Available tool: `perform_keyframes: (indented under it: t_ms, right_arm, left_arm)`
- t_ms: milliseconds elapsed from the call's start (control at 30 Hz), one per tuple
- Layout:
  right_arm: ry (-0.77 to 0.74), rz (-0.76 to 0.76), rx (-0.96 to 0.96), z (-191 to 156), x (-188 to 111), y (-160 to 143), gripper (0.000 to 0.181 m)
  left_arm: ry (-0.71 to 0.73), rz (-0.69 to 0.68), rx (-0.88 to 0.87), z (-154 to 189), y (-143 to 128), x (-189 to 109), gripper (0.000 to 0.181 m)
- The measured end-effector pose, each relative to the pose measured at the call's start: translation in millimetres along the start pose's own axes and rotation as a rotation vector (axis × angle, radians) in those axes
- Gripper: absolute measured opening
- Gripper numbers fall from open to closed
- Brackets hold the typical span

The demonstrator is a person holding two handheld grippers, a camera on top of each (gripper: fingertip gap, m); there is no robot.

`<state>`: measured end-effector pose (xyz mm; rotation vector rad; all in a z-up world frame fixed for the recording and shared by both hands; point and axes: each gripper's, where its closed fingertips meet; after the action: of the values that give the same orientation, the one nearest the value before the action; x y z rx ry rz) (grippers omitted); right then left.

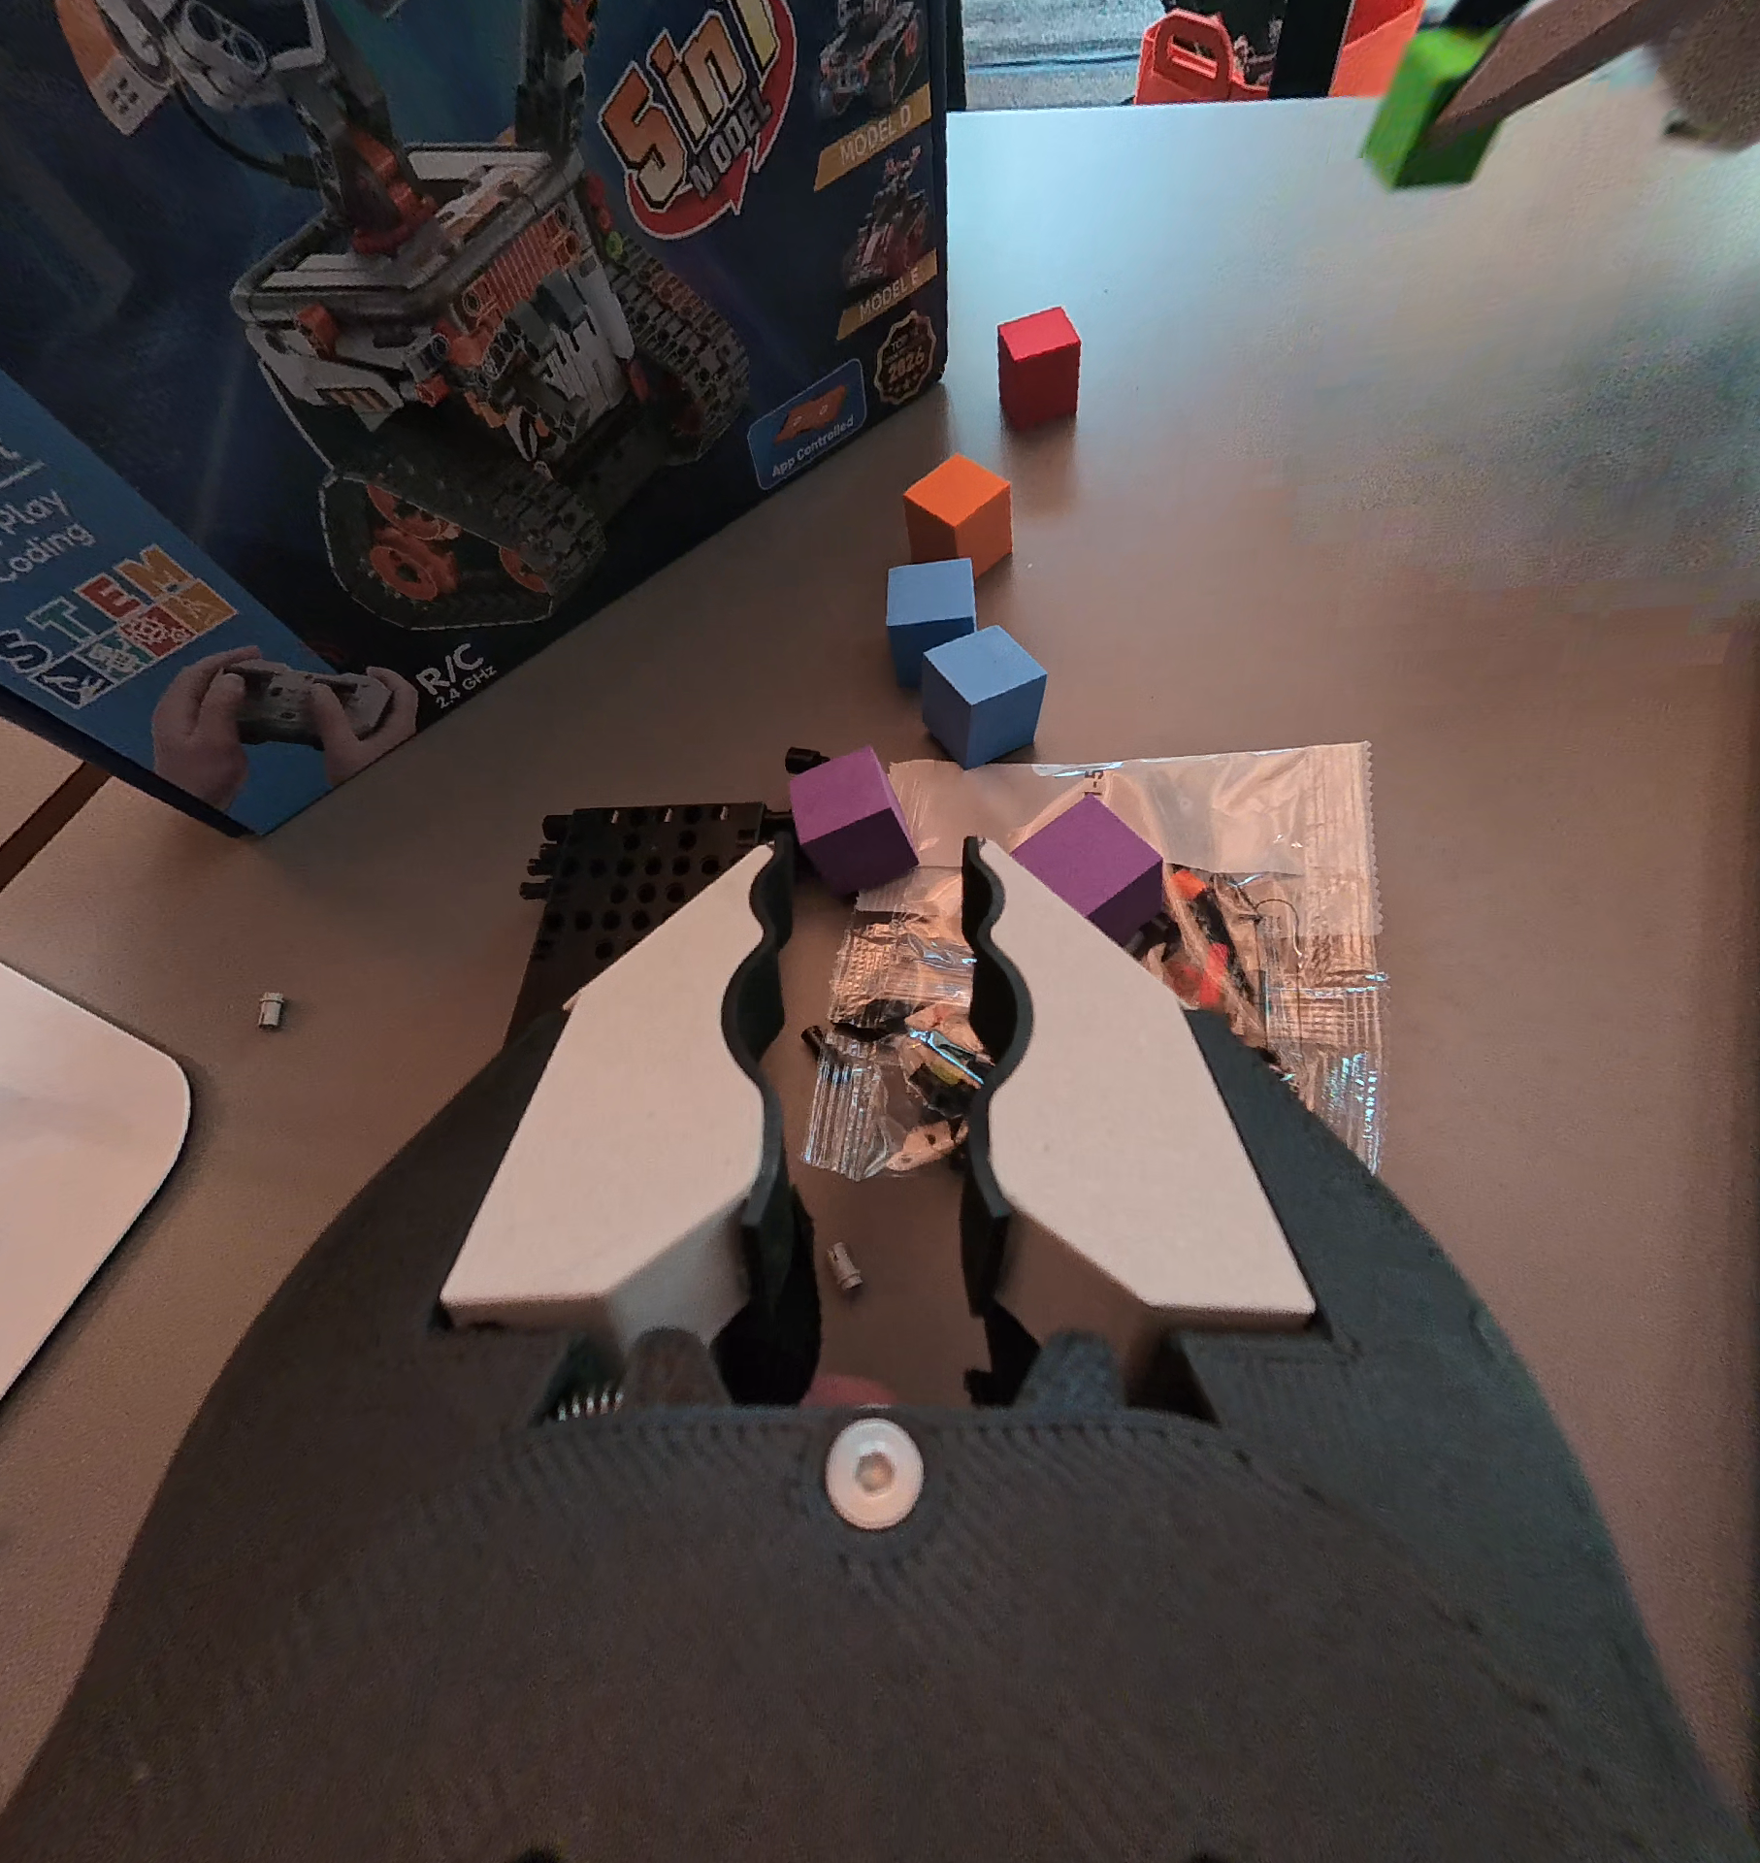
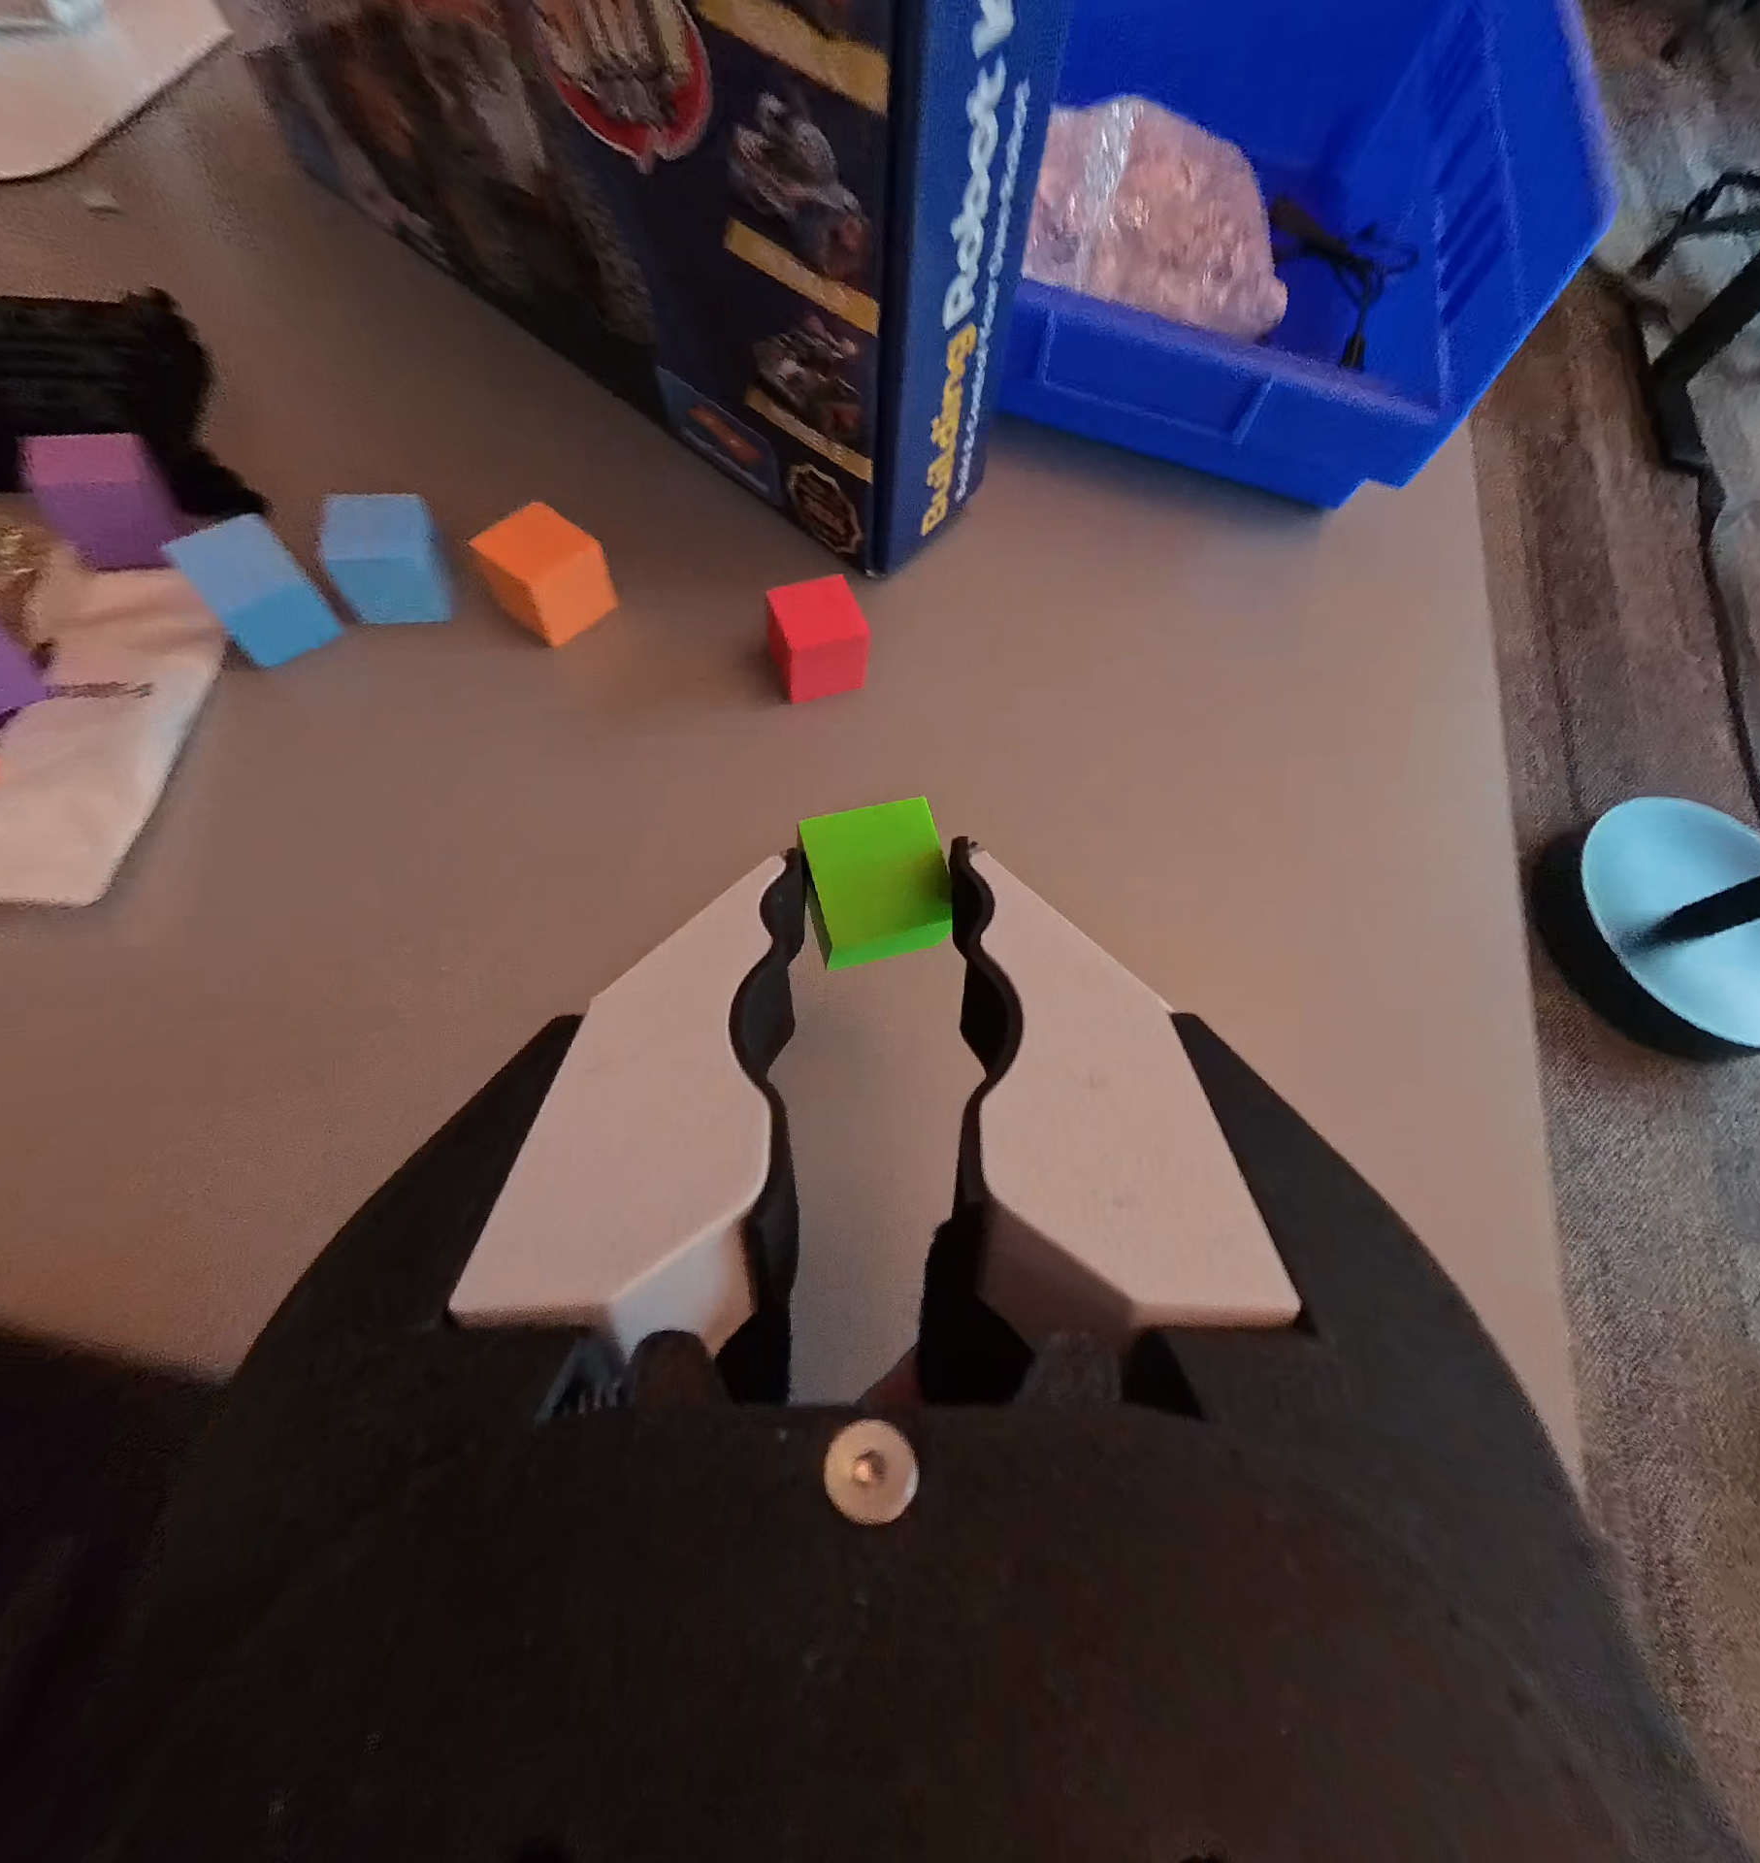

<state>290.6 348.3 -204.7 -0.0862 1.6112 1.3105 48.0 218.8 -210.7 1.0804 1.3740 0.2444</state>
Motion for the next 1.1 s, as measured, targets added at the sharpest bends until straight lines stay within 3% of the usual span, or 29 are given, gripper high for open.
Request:
perform_keyframes:
  t_ms: [167,400,500,633,900,1033,1100]
  right_arm:
    - [-0.006,0.065,-0.026,7,-74,-8,0.028]
    - [-0.173,-0.049,0.091,97,-136,-74,0.028]
    - [-0.213,-0.130,0.121,125,-144,-106,0.028]
    - [-0.232,-0.186,0.140,141,-145,-126,0.027]
    - [-0.190,-0.255,0.174,149,-140,-137,0.029]
    - [-0.171,-0.248,0.166,147,-144,-130,0.049]
    - [-0.225,-0.222,0.146,151,-155,-120,0.047]
  left_arm:
    - [0.001,0.000,-0.005,0,-1,0,0.032]
    - [-0.002,0.000,-0.003,3,-2,1,0.031]
    - [0.001,-0.006,0.000,3,-3,2,0.031]
    - [0.002,-0.009,-0.003,2,-4,2,0.031]
    - [-0.001,-0.022,0.003,4,-7,5,0.032]
    - [-0.003,-0.019,0.002,4,-6,5,0.032]
    - [-0.002,-0.018,0.001,3,-6,4,0.032]
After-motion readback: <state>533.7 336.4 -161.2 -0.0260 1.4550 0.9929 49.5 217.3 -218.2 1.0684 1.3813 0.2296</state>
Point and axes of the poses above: each gripper's, where its closed fingertips meet, x out along the fingers, y out of its top, z = x × y across the jaws, and after that the axes turned 12 degrees about -z, right-handed
